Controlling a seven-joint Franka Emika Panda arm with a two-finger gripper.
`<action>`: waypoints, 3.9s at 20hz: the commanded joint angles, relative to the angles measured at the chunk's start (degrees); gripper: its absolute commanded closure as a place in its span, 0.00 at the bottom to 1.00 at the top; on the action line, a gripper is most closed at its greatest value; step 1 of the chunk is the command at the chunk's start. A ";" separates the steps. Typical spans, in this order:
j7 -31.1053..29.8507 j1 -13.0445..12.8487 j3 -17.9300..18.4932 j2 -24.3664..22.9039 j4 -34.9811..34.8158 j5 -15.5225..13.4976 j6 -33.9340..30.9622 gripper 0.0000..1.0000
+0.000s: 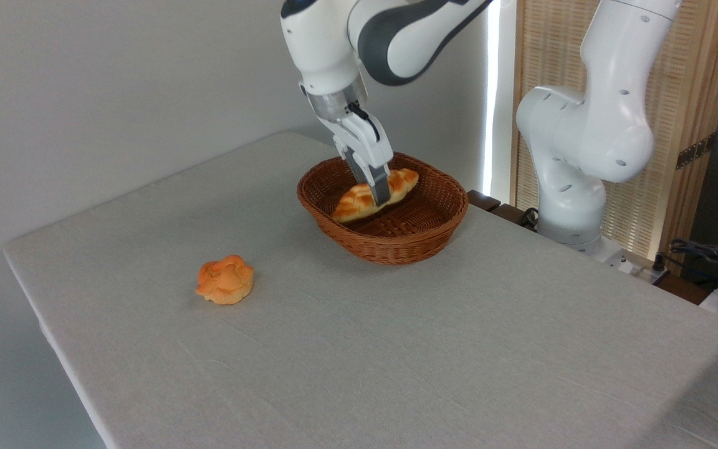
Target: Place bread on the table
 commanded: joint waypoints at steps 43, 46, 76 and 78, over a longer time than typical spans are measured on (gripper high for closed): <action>4.59 0.22 20.78 25.84 26.31 14.09 16.56 0.00; 4.59 0.31 20.78 25.93 26.14 14.17 16.29 0.00; 6.17 15.60 10.58 24.78 49.16 14.09 -15.79 0.00; 6.70 15.60 10.93 24.78 49.43 14.00 -15.70 0.00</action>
